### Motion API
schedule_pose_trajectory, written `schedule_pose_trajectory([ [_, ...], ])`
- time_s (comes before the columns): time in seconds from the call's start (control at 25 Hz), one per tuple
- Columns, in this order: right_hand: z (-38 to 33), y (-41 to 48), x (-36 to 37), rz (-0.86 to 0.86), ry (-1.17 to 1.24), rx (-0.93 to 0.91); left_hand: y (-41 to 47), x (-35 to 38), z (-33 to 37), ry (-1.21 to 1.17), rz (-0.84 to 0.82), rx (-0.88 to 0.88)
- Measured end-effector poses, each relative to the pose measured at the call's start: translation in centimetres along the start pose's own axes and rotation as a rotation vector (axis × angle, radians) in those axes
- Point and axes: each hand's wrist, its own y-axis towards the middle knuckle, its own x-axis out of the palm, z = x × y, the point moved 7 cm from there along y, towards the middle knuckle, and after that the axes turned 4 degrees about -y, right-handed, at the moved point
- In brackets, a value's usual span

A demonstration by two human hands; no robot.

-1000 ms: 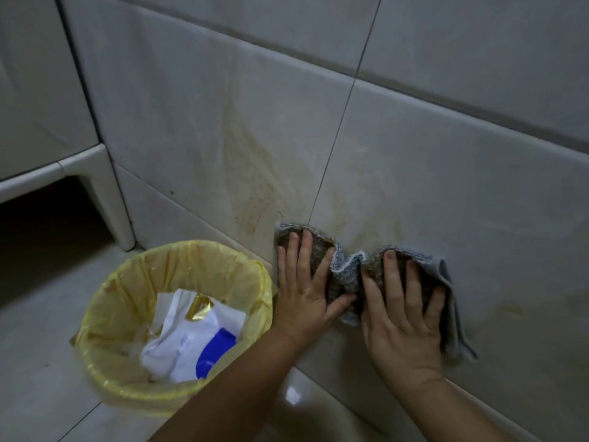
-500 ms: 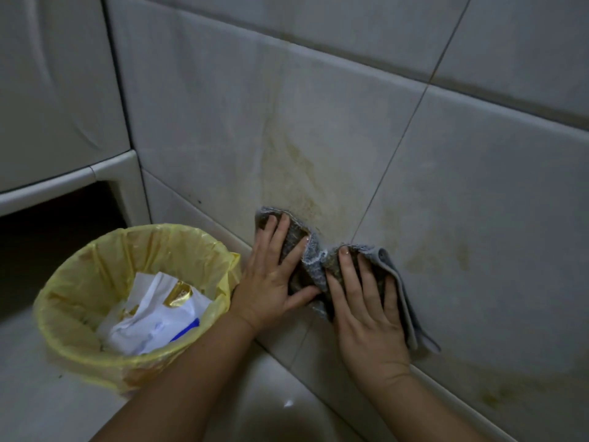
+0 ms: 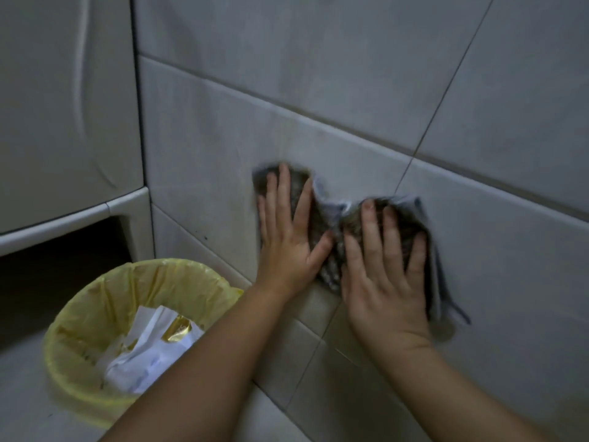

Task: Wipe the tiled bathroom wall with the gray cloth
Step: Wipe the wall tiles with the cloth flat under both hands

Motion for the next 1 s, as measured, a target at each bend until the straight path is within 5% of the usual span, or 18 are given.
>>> schedule_pose_trajectory([
  [0.2, 0.0, -2.6, -0.4, -0.046, 0.04, -0.158, -6.2, 1.4, -0.2, -0.023, -0.092, -0.077],
  [0.36, 3.2, 5.1, -2.9, 0.054, -0.065, 0.027, 3.2, -1.3, 1.3, -0.057, -0.011, -0.026],
  [0.52, 1.2, 9.2, -2.0, 0.055, -0.135, 0.018, 9.1, -3.1, 0.8, -0.021, 0.073, 0.042],
  [0.84, -2.3, 2.6, 0.3, -0.072, -0.009, -0.133, -0.8, -0.7, -3.1, -0.034, -0.039, -0.101],
  [1.0, 1.8, 7.6, -2.8, 0.061, -0.058, 0.046, 5.7, -2.1, 0.3, -0.104, 0.042, -0.114],
])
